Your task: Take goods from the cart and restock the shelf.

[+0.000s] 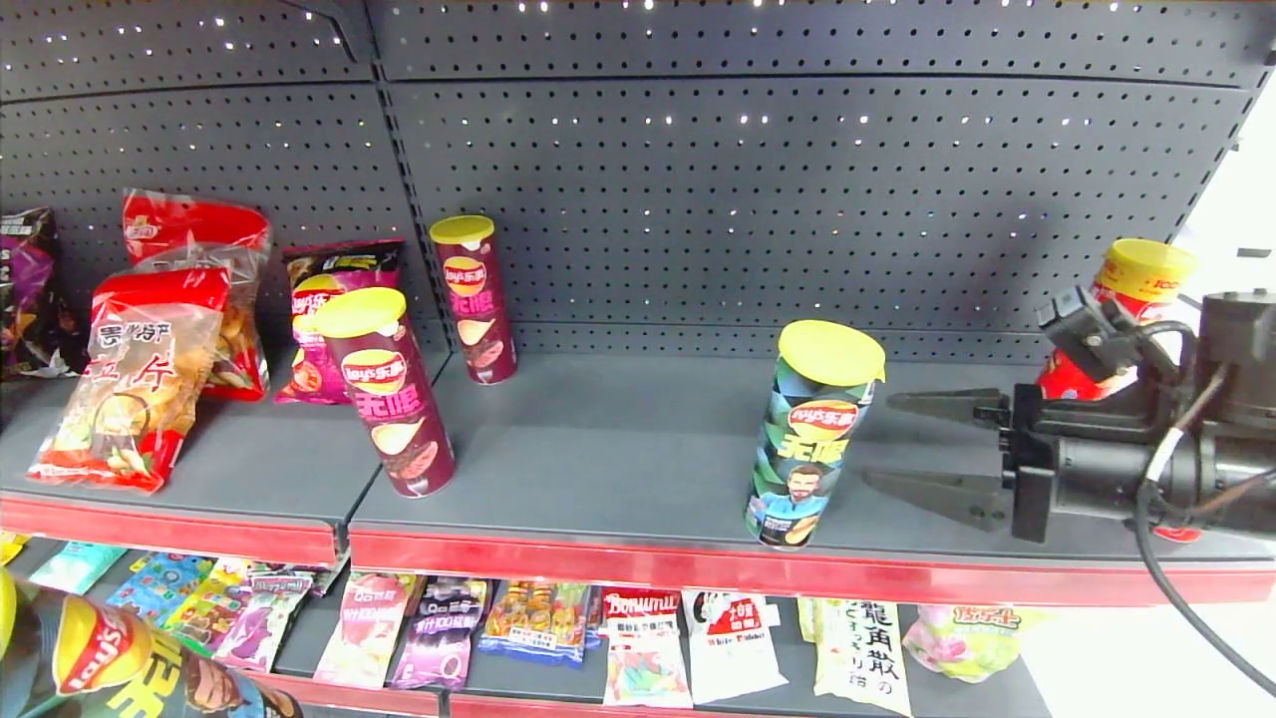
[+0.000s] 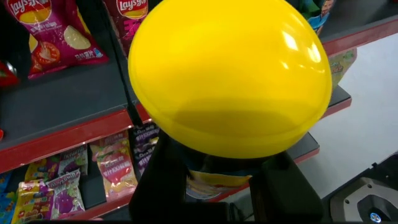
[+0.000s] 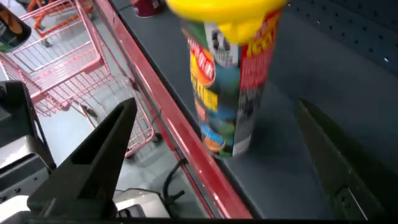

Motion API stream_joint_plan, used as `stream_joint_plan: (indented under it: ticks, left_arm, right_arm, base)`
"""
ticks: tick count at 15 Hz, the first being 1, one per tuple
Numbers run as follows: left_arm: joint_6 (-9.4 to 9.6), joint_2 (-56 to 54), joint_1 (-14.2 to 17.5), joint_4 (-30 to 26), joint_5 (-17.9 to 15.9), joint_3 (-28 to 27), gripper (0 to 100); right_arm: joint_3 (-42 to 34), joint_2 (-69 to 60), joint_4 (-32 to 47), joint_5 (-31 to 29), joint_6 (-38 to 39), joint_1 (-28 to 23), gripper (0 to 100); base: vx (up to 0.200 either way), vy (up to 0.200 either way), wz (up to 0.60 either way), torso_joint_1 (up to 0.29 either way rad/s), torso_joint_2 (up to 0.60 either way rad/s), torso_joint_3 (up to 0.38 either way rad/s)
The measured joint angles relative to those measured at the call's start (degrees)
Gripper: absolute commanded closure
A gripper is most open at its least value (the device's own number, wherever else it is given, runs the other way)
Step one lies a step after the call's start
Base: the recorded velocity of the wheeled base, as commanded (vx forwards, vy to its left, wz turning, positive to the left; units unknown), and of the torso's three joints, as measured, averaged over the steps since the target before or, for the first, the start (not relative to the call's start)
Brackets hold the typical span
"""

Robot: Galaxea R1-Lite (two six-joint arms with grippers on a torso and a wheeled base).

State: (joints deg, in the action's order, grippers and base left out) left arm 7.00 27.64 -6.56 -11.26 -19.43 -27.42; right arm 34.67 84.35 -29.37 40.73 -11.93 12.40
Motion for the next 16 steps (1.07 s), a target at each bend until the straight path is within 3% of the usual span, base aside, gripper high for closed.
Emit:
stream_joint_plan:
  ticks: [3,7,9,11,13,16]
  left_arm:
    - [-0.07,0.7,0.0,1.4,0.1,-0.4,100]
    - [-0.11,3.7,0.0,2.2,-0.1,-2.0,100]
    - [-0.09,4.8,0.0,2.4,-0.1,-2.0,100]
    - [-0.43,5.1,0.0,2.5,-0.9,-2.0,100]
    - [-0.57,5.0,0.0,2.6,-2.3,-1.7,100]
    - [-0.71,4.3,0.0,2.6,-2.9,-1.1,100]
  right_arm:
    - [-7.7,-12.0,0.4,-7.6,0.1,-1.5,0]
    - [-19.1,-34.2,1.6,-28.4,4.2,-2.9,0]
    - [-23.3,-46.2,8.3,-34.9,5.7,-3.9,0]
    - [-25.3,-59.3,22.9,-39.3,5.9,-5.2,0]
    - [-26.2,-69.9,32.1,-44.2,5.4,-6.2,0]
    - [-29.7,-76.5,35.0,-51.9,7.6,-7.0,0]
  base:
    - [0.000,0.000,0.00,0.000,0.00,0.000]
    - [0.000,0.000,0.00,0.000,0.00,0.000]
    - [0.000,0.000,0.00,0.000,0.00,0.000]
    - [0.000,0.000,0.00,0.000,0.00,0.000]
    - [0.000,0.000,0.00,0.000,0.00,0.000]
    - [0.000,0.000,0.00,0.000,0.00,0.000]
